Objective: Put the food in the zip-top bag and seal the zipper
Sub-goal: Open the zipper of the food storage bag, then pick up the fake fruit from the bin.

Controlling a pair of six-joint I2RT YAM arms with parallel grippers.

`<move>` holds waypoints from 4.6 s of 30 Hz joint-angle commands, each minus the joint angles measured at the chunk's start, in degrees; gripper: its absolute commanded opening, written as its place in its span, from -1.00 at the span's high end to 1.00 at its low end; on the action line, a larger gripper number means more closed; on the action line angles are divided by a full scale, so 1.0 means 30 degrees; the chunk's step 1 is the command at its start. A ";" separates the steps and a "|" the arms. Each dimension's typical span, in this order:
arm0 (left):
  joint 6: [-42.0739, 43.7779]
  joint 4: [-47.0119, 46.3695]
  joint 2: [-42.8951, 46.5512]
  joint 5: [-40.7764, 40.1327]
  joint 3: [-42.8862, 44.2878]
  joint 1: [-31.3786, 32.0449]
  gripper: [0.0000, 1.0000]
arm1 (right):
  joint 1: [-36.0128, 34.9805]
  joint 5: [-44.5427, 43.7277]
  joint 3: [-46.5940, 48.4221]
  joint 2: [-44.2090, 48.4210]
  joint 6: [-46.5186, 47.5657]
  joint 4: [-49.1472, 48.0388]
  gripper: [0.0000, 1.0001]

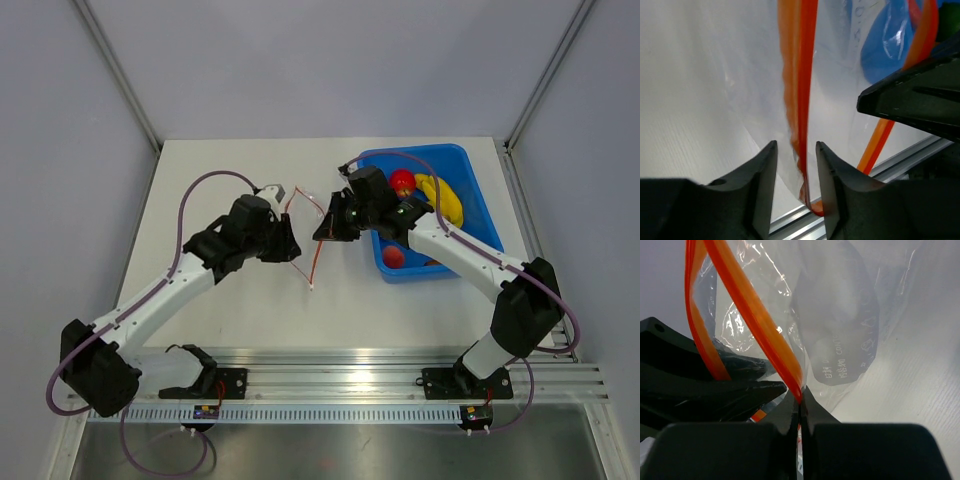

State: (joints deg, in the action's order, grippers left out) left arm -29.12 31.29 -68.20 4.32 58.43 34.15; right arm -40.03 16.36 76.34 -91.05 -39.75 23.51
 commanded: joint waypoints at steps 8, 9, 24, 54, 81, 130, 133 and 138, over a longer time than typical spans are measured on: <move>-0.0987 0.1013 0.0235 -0.3634 0.1404 0.0159 1.00 | 0.0861 0.1663 -0.0775 0.0407 -0.0549 -0.1126 1.00; -0.0666 0.1780 0.0119 -0.3636 0.2658 0.0130 1.00 | 0.1414 0.2101 -0.0893 0.0407 -0.0695 -0.1185 1.00; -0.0662 0.1349 -0.1522 -0.1556 0.2349 0.0246 0.93 | 0.2123 0.4361 -0.1538 -0.0384 -0.1516 -0.2649 1.00; -0.0225 0.8701 -0.0846 -0.7363 0.6567 0.0833 1.00 | 0.2123 0.0202 -0.1597 0.0115 0.0270 0.0691 1.00; -0.0956 0.6416 -0.5536 -0.4515 0.6332 0.1243 1.00 | 0.1859 -0.2284 0.0392 0.1576 0.2171 0.2615 -0.38; -0.0839 0.6065 -0.6298 -0.4574 0.7006 0.1272 1.00 | 1.2435 -1.0520 0.0805 -0.2438 0.0299 0.5699 0.53; -0.0838 0.6036 -0.6269 -0.4603 0.7006 0.1272 1.00 | 1.2406 -1.0901 0.0776 -0.1383 0.0651 0.5875 0.68; -0.0780 0.6035 -0.6298 -0.4603 0.7065 0.1272 1.00 | 1.2406 -1.1429 0.0804 -0.0093 0.1236 0.6226 1.00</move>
State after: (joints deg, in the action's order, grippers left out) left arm -31.99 50.98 -87.59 -9.39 77.25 37.76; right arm -2.92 -14.94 78.13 -94.56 -37.32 42.30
